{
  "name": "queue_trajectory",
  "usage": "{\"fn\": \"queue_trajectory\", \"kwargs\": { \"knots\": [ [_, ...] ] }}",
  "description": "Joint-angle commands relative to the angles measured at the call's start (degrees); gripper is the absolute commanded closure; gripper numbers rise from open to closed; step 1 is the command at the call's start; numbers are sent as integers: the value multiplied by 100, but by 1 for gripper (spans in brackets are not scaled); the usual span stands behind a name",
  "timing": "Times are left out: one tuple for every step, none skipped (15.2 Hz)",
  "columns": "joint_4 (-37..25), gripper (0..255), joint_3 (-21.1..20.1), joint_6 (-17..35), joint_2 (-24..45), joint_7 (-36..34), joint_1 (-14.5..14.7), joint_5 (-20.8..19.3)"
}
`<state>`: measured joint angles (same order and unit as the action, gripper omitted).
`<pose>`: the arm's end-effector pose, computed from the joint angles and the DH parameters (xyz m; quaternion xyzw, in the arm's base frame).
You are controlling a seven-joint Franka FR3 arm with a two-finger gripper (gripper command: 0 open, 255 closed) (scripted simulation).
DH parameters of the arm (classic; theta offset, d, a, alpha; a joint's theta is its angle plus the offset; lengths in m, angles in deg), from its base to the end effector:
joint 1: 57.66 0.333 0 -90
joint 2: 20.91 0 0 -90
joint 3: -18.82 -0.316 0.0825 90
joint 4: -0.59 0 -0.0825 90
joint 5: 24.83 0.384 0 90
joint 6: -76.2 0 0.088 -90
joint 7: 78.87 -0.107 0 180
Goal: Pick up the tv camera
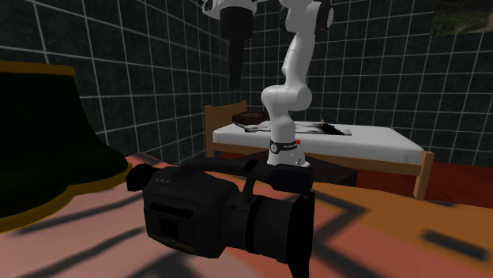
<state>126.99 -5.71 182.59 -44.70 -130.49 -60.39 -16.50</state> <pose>0.4010 0.1936 0.5323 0.9567 -0.2902 0.0225 0.0011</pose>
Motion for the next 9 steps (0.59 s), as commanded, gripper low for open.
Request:
{"fn": "queue_trajectory", "kwargs": {
  "knots": [
    [-272,0,-254,141,450,-539,-80,-55],
    [-422,0,-374,196,678,-806,-112,-106],
    [-581,0,-489,245,915,-1076,-140,-173],
    [-749,0,-600,290,1160,-1349,-165,-254],
    [-925,0,-706,329,1412,-1626,-187,-349],
    [-1111,0,-800,360,1673,-1906,-197,-459],
    [-1306,0,-883,384,1941,-2187,-195,-582],
    [-1510,0,-950,399,2215,-2469,-178,-716],
    [-1725,0,-1003,405,2494,-2748,-147,-858]
  ]
}}
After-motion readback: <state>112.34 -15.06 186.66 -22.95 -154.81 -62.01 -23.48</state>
